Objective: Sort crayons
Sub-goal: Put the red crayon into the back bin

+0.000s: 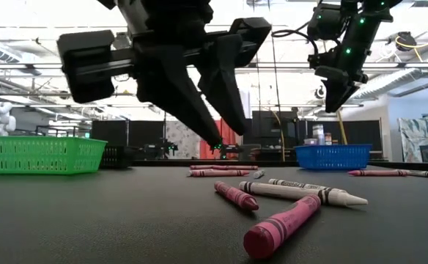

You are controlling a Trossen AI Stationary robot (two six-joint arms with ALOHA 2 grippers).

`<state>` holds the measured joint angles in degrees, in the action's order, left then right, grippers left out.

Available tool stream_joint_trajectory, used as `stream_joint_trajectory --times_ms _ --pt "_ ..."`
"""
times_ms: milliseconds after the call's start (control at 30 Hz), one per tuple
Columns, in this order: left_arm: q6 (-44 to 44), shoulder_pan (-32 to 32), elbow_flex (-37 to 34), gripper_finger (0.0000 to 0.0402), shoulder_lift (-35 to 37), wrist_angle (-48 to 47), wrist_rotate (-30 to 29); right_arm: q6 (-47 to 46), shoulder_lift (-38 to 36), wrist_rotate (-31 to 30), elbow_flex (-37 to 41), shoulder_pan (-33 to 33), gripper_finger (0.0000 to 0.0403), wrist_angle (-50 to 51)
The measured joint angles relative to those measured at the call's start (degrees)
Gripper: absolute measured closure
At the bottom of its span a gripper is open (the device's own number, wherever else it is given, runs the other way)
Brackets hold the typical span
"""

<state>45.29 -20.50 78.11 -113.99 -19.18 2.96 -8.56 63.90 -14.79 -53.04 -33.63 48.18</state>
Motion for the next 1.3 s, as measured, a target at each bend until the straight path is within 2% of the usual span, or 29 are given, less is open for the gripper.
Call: stream_joint_trajectory --times_ms 233,333,433,533,667,833,1100,1300 --pt "1.8 -0.1 0.0 0.0299 0.0 0.8 -0.6 0.0 0.0 0.0 0.0 0.0 0.0284 -0.1" --pt "2.1 -0.1 0.1 0.0299 0.0 0.4 -4.8 0.0 0.0 0.0 0.0 0.0 0.0284 -0.1" --pt "2.1 0.2 3.6 0.0299 -0.1 -5.8 -7.9 0.1 0.0 0.0 0.0 0.0 0.0284 -0.2" --pt "1.7 0.9 7.8 0.0299 0.1 -10.4 -7.4 0.2 0.0 -0.1 0.0 0.0 0.0284 -0.2" --pt "1.6 1.1 10.0 0.0299 0.1 -11.9 -7.1 0.2 0.0 -0.1 0.0 0.0 0.0284 -0.2" --pt "1.6 0.4 9.8 0.0299 -0.2 -13.3 -3.8 0.2 0.0 -0.1 0.0 0.0 0.0284 -0.2" --pt "1.6 -0.6 9.8 0.0299 -5.1 -13.0 -3.4 0.2 0.0 0.0 0.0 0.0 0.0284 -0.1" --pt "1.6 -0.5 9.8 0.0299 -5.5 -12.1 -3.0 0.0 0.0 0.0 0.0 0.0 0.0284 0.1"
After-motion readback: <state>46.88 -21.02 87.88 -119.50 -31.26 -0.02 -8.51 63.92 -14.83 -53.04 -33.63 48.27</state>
